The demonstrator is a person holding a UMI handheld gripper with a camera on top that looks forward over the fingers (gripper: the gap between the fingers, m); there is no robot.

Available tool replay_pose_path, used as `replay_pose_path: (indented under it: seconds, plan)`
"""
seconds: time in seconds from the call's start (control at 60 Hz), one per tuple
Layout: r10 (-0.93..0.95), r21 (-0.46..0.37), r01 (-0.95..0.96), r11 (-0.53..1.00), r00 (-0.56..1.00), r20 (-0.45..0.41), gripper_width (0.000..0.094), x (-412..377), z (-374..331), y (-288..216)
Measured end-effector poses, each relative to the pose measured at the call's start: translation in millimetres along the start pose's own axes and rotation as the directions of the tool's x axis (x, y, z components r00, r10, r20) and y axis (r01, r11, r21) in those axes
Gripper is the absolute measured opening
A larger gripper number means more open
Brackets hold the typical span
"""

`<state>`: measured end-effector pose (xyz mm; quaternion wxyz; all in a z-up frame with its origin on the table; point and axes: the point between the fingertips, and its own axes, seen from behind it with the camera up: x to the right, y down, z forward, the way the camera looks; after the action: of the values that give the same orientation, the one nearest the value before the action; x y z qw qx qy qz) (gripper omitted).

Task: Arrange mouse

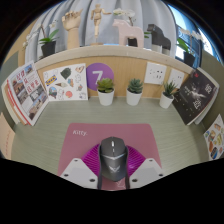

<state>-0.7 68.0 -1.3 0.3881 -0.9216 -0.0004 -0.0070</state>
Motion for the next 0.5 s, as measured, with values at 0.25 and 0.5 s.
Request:
replay_pose_path:
  seconds: [0.25,0.5]
  plan:
    - [0.041,-0.006,-0.041,0.999,0.999,-0.016,0.0495,2.5,7.0,7.0]
    - [-0.052,-0.025,0.052,0.998,0.999,0.003,0.0858,-4.8,-29.1,-15.9]
